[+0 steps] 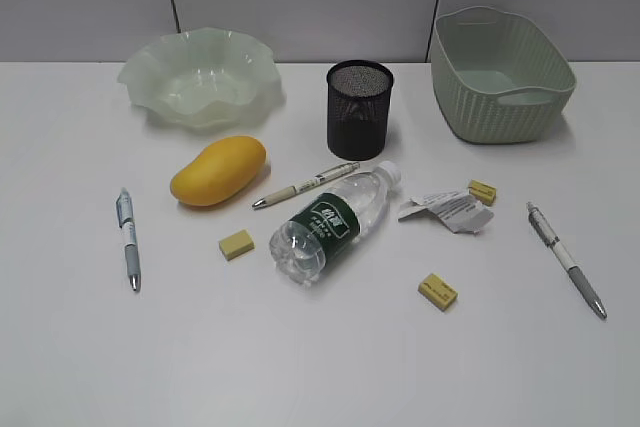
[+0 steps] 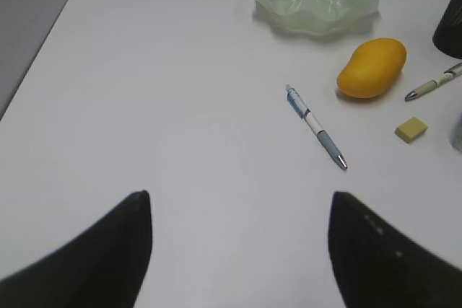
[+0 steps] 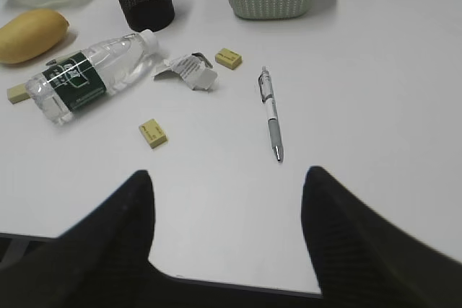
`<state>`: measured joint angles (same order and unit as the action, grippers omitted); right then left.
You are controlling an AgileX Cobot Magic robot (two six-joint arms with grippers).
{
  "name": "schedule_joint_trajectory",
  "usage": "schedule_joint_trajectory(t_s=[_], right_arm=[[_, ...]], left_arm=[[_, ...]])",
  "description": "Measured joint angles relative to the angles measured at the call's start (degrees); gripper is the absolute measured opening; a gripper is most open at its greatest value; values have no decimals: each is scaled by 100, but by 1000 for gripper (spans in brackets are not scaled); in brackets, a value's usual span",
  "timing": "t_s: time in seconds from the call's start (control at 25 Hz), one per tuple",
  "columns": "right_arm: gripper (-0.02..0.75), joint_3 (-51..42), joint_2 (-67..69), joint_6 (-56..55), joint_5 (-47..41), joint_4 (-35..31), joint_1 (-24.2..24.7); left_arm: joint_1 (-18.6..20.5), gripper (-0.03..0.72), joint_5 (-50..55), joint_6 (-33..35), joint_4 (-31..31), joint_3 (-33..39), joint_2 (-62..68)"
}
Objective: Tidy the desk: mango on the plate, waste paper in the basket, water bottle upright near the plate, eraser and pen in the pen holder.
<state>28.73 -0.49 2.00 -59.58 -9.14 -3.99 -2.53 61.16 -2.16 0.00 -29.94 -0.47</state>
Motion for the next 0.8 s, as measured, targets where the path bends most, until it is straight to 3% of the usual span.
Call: schedule_joint_trajectory(t_s=[0.2, 0.48, 0.8], right_arm=[[508, 0, 0, 0, 0, 0, 0], [508, 0, 0, 0, 0, 0, 0], [508, 0, 0, 0, 0, 0, 0]], left_arm=[[0, 564, -54, 0, -162, -33, 8], [0, 564, -1251, 0, -448, -637, 1054], [0, 563, -1494, 438, -738, -2079, 3248]])
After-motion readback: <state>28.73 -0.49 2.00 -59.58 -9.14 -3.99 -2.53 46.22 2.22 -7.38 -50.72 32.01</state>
